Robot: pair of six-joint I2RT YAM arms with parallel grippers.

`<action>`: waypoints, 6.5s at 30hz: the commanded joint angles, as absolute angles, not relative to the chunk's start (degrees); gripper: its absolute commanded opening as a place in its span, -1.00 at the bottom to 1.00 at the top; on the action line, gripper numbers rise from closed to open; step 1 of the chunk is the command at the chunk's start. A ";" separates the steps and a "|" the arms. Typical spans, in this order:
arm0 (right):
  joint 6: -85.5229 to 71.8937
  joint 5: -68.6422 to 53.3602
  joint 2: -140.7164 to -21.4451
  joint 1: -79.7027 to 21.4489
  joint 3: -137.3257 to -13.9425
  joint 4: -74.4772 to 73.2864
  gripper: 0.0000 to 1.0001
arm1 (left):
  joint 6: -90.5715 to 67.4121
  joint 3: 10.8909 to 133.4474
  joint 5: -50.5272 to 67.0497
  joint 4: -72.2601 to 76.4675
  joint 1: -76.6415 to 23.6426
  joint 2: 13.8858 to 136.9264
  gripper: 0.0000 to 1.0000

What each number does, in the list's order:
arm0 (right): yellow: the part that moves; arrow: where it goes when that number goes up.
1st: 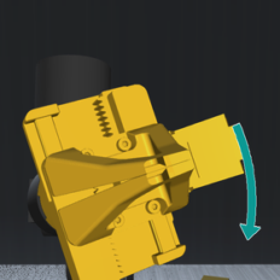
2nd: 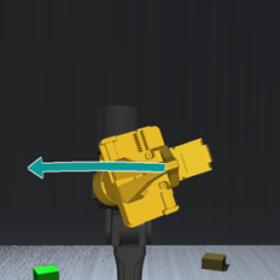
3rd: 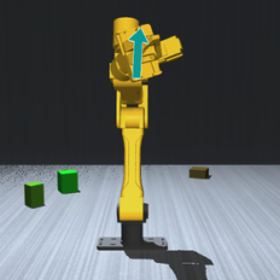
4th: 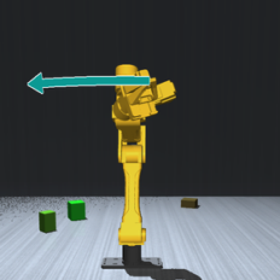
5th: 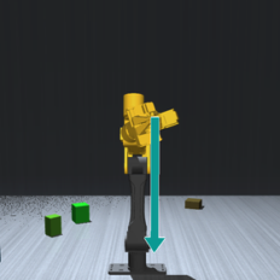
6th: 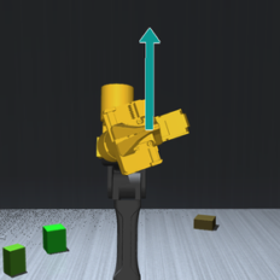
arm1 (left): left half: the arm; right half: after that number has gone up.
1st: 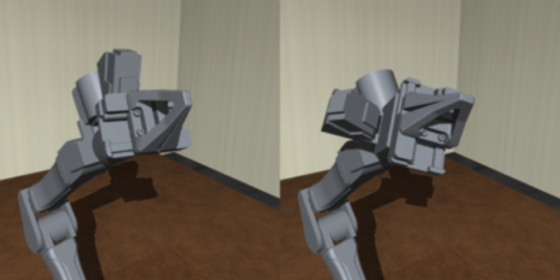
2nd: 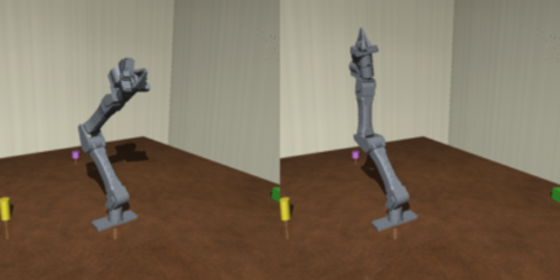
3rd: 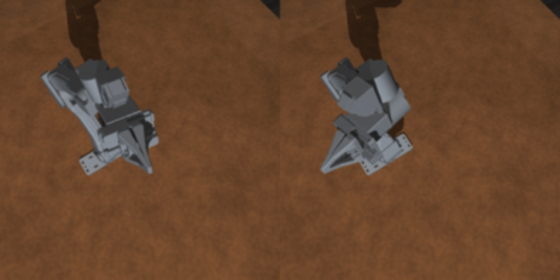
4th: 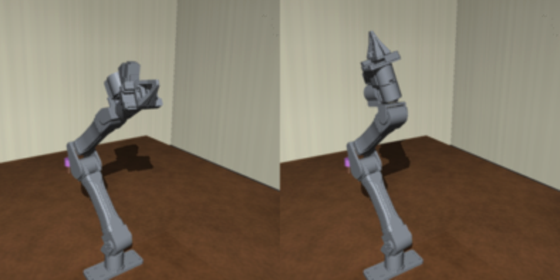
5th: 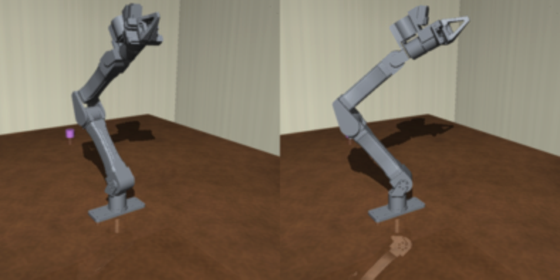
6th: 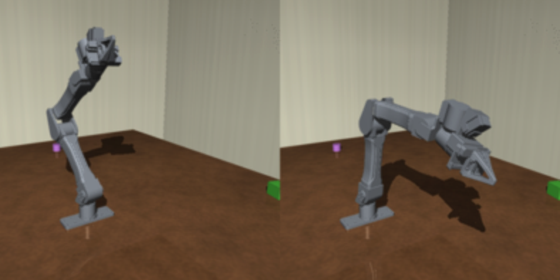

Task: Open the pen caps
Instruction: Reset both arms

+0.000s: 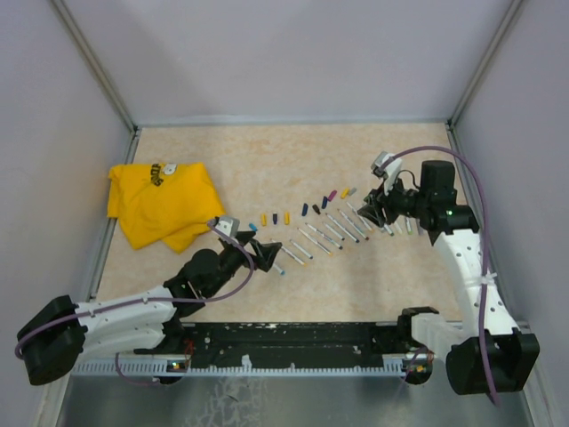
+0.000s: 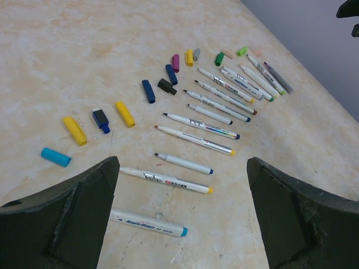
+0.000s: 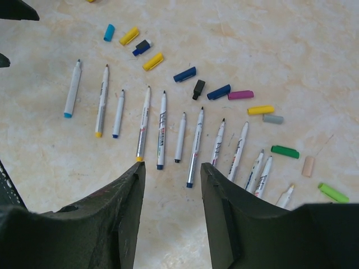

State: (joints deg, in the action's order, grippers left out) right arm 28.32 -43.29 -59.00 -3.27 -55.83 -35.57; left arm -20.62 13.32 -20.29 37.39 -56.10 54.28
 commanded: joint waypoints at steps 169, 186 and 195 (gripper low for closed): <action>9.56 -21.34 -54.37 -3.81 -71.32 -26.54 0.68 | -9.68 67.01 -6.49 -12.32 -46.22 56.80 1.00; 4.62 -22.22 -53.47 -0.53 -80.53 -33.57 0.68 | -7.20 67.65 -4.13 -15.22 -45.51 54.56 1.00; 3.14 -28.62 -54.82 -0.54 -80.97 -33.19 0.69 | -7.36 65.68 -5.58 -13.52 -45.24 54.45 1.00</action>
State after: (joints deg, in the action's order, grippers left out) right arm 4.86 -25.19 -54.68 -0.82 -78.54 -34.20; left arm -8.05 65.98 -5.41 -15.18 -45.58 55.02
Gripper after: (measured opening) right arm 0.842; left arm 0.998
